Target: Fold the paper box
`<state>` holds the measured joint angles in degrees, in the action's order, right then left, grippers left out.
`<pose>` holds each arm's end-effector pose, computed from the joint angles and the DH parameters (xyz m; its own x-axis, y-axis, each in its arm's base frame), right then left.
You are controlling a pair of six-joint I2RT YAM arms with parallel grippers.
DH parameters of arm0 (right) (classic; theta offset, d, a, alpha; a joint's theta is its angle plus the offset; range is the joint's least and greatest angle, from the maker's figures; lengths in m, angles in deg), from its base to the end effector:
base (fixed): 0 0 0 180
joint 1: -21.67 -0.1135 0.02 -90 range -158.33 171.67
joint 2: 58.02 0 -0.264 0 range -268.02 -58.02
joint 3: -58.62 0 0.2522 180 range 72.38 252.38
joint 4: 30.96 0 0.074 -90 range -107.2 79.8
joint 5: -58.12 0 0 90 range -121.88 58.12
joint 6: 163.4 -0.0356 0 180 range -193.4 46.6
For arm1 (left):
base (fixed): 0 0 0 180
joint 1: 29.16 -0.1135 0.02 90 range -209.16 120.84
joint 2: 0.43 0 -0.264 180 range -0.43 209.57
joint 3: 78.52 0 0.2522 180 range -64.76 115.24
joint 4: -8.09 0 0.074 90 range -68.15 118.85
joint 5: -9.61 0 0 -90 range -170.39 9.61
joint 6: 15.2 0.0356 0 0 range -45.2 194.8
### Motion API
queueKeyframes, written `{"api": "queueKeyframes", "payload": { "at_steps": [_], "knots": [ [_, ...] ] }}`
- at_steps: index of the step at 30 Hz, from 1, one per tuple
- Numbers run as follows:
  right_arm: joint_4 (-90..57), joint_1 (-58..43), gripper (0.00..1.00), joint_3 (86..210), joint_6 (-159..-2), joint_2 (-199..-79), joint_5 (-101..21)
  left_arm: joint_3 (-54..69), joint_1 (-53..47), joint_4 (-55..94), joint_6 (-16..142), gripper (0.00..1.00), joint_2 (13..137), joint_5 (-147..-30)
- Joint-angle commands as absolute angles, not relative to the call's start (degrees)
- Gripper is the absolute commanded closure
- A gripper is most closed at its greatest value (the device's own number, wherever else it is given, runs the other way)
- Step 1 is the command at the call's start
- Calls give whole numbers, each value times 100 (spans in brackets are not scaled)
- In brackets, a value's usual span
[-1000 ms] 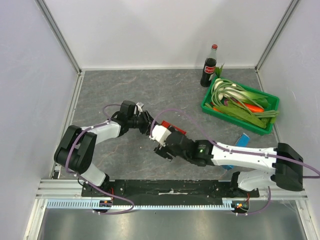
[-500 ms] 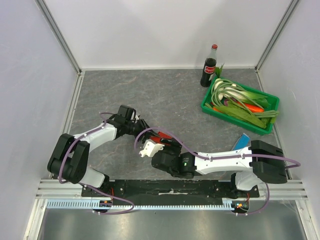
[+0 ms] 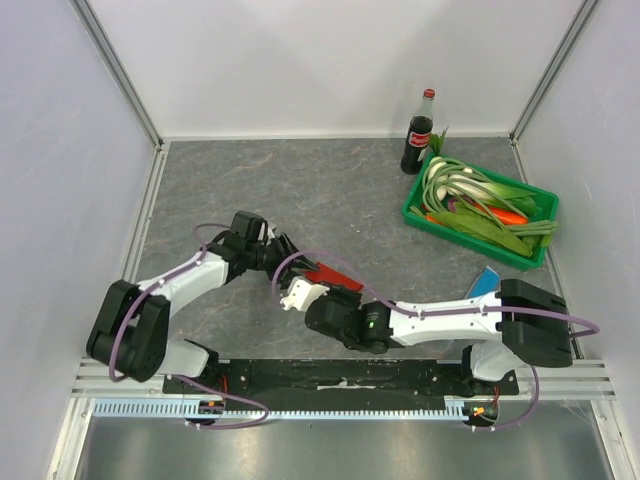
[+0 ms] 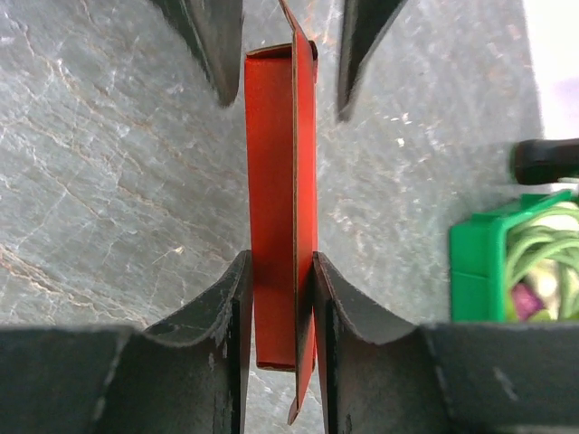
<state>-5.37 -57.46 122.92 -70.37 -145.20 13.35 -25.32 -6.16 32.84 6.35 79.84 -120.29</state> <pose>0.0823 0.2948 0.2050 -0.1091 -0.7656 -0.6340 -0.6095 0.5554 -0.5658 0.2328 -0.1236 0.1793 -0.8841 -0.3999 0.2419 -0.4288 0.4882 -0.7601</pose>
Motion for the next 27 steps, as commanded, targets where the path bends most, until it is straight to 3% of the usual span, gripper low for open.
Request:
{"api": "queueKeyframes", "payload": {
  "at_steps": [1, 8, 14, 17, 21, 27],
  "knots": [
    [-762, -5340, 73, 11932, -7568, -14100, 391, -2495, -614, 3274, 1747, 42, 7096, -11275],
    [-420, -4067, 75, 11536, -7911, -13204, -1902, -3258, -552, 3179, 3285, 28, 5074, -9026],
    [-7, -3108, 75, 11676, -7956, -13263, -3951, -3452, 800, 2531, 4725, 30, 4976, -7497],
    [99, -2844, 76, 11816, -7903, -13623, -4585, -3672, 1056, 1576, 5350, 34, 5011, -7877],
    [266, -2658, 79, 11984, -7824, -13994, -4700, -3419, 1056, 1639, 6082, 53, 5510, -8241],
    [275, -2342, 79, 11949, -7832, -13941, -4832, -3672, 1047, 701, 6644, 53, 5925, -8636]
  ]
}}
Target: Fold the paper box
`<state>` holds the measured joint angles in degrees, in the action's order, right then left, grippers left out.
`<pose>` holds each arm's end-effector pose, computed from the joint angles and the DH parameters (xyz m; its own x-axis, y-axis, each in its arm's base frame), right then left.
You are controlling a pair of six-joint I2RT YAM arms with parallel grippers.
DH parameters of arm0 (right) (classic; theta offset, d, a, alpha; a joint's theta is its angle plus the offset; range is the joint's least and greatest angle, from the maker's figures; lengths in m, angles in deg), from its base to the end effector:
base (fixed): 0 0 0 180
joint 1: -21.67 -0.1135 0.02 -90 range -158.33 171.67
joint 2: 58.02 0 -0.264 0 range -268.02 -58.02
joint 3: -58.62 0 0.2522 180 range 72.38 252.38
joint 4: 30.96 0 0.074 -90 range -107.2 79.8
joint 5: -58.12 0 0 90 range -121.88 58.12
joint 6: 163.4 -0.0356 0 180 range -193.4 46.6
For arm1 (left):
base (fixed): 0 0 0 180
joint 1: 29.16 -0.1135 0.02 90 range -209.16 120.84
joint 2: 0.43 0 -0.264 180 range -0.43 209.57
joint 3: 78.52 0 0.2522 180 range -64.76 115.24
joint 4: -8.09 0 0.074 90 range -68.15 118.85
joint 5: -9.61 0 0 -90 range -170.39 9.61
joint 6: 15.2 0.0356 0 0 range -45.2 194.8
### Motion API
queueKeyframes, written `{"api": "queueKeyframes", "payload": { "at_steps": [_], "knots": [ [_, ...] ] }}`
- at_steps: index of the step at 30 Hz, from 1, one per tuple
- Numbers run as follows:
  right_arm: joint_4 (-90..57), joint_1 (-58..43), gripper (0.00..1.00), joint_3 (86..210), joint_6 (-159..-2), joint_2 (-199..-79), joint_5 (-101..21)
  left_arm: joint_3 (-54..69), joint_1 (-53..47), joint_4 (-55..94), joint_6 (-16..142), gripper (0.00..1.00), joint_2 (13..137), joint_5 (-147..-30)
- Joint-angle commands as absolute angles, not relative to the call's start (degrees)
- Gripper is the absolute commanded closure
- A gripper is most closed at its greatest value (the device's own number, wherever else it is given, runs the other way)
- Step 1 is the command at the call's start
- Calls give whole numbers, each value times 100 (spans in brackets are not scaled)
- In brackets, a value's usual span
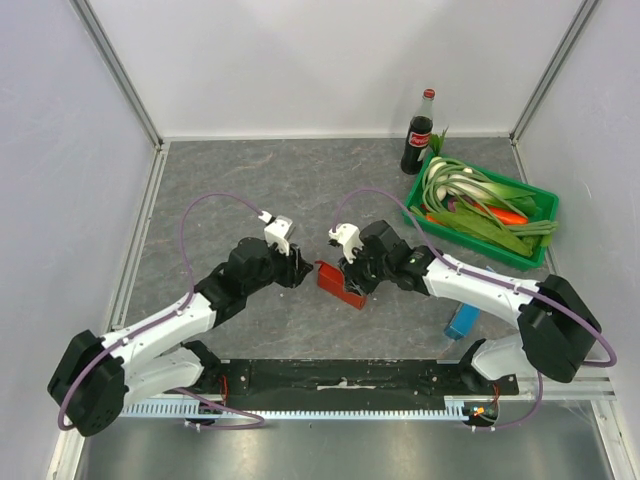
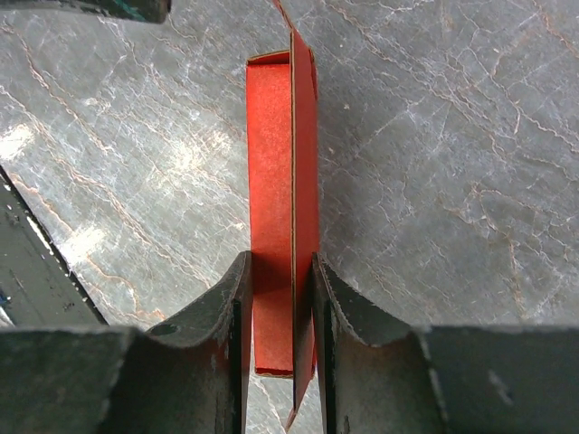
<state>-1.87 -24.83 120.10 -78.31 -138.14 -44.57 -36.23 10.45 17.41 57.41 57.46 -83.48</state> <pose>0.1918 0.2134 0.2125 -0.5768 -0.4865 -0.6562 -0.7628 0.6082 0.2195 0.1698 -0.1430 0.2231 -0.5113 0.0358 -0.8587 0.5465 0.7847 -0.2927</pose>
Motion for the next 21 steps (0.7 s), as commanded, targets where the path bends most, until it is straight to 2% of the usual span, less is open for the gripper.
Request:
{"api": "queueKeyframes", "payload": {
  "at_steps": [1, 6, 12, 21],
  "knots": [
    [292, -2315, 79, 11957, -7832, -13941, -4849, -3672, 1047, 587, 6697, 52, 6047, -8654],
    [354, -2280, 79, 12037, -7806, -14038, -4937, -3488, 925, 498, 7084, 44, 6355, -8952],
    [354, -2271, 79, 12037, -7815, -13977, -4929, -3285, 881, 498, 7409, 52, 6883, -9594],
    [345, -2271, 80, 12054, -7788, -13985, -4990, -3198, 881, 339, 7691, 52, 6936, -9630]
  ]
}}
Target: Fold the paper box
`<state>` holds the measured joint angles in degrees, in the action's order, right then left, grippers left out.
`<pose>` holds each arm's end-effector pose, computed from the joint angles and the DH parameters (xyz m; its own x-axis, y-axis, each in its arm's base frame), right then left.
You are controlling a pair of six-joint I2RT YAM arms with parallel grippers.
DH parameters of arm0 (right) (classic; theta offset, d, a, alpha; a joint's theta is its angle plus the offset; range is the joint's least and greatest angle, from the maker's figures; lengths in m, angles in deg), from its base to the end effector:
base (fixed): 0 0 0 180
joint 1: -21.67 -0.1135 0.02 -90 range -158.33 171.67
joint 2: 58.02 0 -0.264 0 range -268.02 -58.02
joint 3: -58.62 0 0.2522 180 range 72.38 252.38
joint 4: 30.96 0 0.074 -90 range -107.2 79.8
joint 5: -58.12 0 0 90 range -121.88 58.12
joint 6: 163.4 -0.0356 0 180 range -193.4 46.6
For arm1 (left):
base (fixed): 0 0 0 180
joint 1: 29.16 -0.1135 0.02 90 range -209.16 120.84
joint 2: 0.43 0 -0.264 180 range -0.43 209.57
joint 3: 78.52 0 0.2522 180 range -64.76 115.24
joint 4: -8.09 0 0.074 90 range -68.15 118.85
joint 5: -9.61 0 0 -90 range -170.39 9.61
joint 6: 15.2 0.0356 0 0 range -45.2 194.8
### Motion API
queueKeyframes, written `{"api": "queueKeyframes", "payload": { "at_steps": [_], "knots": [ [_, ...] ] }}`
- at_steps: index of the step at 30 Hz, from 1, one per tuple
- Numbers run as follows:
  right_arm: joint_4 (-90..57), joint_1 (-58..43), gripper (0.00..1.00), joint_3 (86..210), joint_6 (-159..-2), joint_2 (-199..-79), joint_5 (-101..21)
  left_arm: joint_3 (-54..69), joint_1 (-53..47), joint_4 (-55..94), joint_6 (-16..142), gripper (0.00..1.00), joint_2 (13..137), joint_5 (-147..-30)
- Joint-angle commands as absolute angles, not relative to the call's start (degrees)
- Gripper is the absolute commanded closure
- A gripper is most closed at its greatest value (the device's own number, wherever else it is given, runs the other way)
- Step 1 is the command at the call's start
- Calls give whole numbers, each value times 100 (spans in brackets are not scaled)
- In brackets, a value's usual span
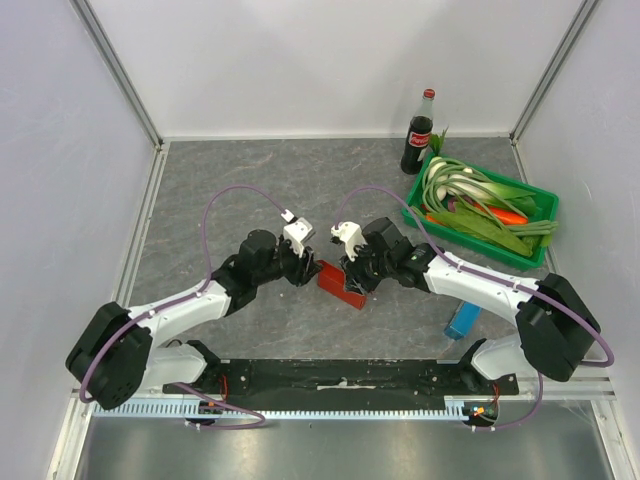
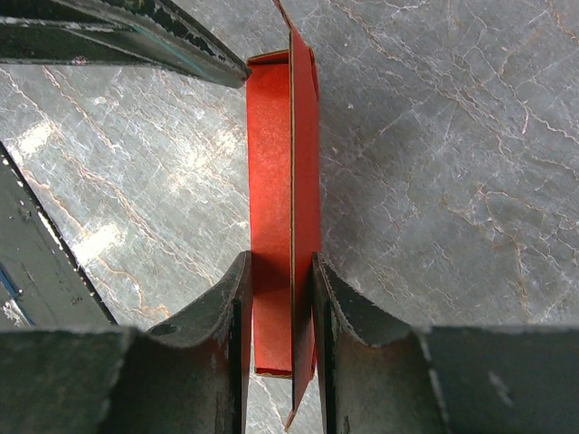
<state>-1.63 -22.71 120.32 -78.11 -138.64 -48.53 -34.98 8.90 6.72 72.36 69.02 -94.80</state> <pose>0.1984 0.2084 0.2115 -0.5976 -0.4748 -0.6461 -0.7599 0.5923 0.2677 0.1936 -0.1629 0.2054 -0.3597 0.2293 -0.9044 0.7607 0.6334 -0.1420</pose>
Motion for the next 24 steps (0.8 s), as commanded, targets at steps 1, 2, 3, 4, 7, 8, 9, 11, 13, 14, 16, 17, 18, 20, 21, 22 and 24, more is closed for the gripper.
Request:
{"api": "queueKeyframes", "payload": {
  "at_steps": [1, 2, 3, 4, 7, 8, 9, 11, 13, 14, 16, 17, 18, 20, 21, 22, 24],
  "knots": [
    [337, -2271, 80, 12054, -7788, -13976, -4999, -3172, 872, 366, 7700, 52, 6988, -9629],
    [336, -2280, 80, 12054, -7780, -13968, -4999, -3154, 872, 392, 7717, 52, 7023, -9638],
    [336, -2271, 80, 12063, -7779, -13959, -4990, -3093, 872, 418, 7726, 52, 7059, -9638],
    [336, -2280, 80, 12063, -7788, -13941, -4990, -3057, 872, 462, 7735, 52, 7120, -9647],
    [328, -2280, 80, 12054, -7779, -13924, -4973, -3004, 872, 454, 7787, 55, 7173, -9735],
    [328, -2271, 80, 12046, -7788, -13915, -4964, -3004, 872, 428, 7831, 55, 7199, -9735],
    [310, -2271, 81, 12054, -7788, -13915, -4972, -2996, 872, 419, 7849, 55, 7208, -9744],
    [310, -2280, 81, 12045, -7788, -13906, -4973, -2978, 863, 445, 7901, 59, 7226, -9796],
    [328, -2271, 81, 12054, -7771, -13906, -4964, -2934, 863, 489, 7911, 61, 7252, -9814],
    [319, -2271, 81, 12063, -7779, -13906, -4955, -2934, 863, 498, 7919, 61, 7261, -9866],
    [301, -2271, 81, 12054, -7771, -13915, -4955, -2943, 863, 550, 7911, 61, 7252, -9937],
    [301, -2280, 81, 12046, -7771, -13923, -4955, -2925, 863, 594, 7884, 61, 7252, -9981],
    [293, -2271, 82, 12037, -7779, -13924, -4964, -2916, 854, 664, 7876, 60, 7252, -9990],
    [284, -2271, 82, 12028, -7779, -13932, -4973, -2916, 854, 744, 7823, 60, 7226, -9929],
    [275, -2271, 82, 12037, -7779, -13924, -4973, -2960, 845, 744, 7797, 60, 7191, -9893],
    [266, -2271, 82, 12019, -7779, -13924, -4964, -3004, 845, 674, 7770, 60, 7086, -9867],
    [266, -2271, 82, 12019, -7779, -13915, -4964, -3162, 819, 586, 7691, 54, 6954, -9735]
  ]
}}
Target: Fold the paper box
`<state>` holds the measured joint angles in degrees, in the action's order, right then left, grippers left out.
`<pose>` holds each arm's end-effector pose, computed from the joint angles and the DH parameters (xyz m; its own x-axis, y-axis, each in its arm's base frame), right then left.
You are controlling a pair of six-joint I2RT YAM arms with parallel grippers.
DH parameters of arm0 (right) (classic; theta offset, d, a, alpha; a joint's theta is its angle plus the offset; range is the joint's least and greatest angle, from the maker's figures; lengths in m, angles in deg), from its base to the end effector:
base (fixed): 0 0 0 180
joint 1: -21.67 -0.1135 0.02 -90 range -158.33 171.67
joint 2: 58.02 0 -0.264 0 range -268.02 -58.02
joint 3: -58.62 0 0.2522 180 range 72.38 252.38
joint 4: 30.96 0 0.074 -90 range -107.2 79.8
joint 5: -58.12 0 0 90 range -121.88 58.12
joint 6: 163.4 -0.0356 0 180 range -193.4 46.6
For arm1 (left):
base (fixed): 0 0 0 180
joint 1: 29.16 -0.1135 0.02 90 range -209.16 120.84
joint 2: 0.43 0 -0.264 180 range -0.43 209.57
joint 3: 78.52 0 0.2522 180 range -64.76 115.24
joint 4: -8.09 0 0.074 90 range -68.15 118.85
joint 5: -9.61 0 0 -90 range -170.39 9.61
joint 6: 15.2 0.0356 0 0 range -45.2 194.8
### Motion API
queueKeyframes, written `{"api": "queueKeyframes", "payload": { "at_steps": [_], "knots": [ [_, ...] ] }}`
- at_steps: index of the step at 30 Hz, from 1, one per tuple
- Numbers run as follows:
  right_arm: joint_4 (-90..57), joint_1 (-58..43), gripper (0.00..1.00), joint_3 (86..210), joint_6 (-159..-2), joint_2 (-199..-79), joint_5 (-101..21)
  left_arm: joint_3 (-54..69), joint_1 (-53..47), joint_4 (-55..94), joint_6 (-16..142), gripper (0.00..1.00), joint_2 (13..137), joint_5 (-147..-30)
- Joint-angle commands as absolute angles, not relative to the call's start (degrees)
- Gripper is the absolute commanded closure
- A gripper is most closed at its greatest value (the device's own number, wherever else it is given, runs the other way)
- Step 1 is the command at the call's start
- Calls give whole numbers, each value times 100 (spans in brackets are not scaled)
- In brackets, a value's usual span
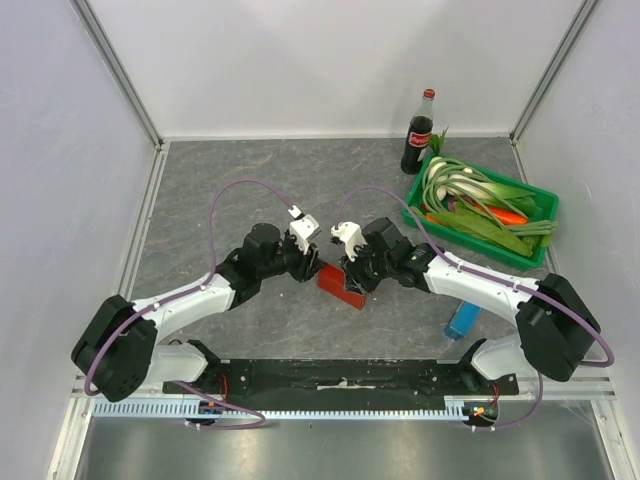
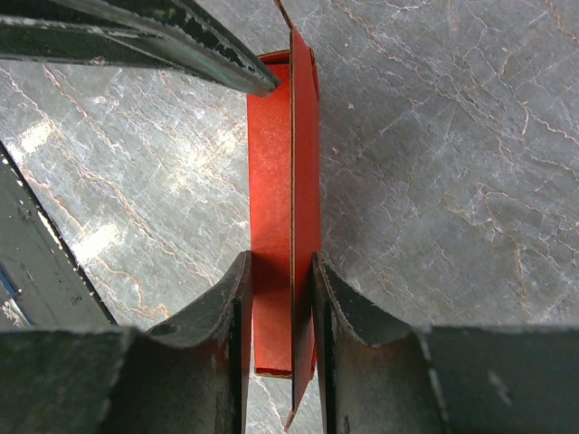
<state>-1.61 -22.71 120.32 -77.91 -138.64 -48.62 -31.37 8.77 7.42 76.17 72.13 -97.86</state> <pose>0.1983 0.2084 0.2115 -0.5952 -0.4771 -0.6467 -0.7624 0.5897 0.2666 0.2038 -0.1724 0.2120 -0.3108 0.2712 -0.9110 0.8091 0.5785 -0.1039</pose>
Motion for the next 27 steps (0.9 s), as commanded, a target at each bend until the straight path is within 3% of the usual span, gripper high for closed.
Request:
{"api": "queueKeyframes", "payload": {
  "at_steps": [1, 5, 10, 14, 18, 27],
  "knots": [
    [266, -2271, 82, 12019, -7788, -13915, -4972, -3215, 802, 446, 7665, 51, 6832, -9674],
    [266, -2271, 82, 12019, -7771, -13915, -4972, -3303, 714, 392, 7629, 45, 6795, -9647],
    [257, -2271, 83, 12019, -7771, -13871, -4990, -3286, 678, 445, 7717, 59, 6927, -9805],
    [249, -2271, 83, 12019, -7779, -13871, -4990, -3259, 678, 506, 7857, 59, 7041, -9788],
    [257, -2271, 83, 12037, -7762, -13915, -4938, -3285, 678, 463, 7937, 49, 7147, -9867],
    [249, -2271, 82, 12054, -7744, -13915, -4937, -3259, 678, 322, 8077, 57, 7340, -10130]
  ]
}}
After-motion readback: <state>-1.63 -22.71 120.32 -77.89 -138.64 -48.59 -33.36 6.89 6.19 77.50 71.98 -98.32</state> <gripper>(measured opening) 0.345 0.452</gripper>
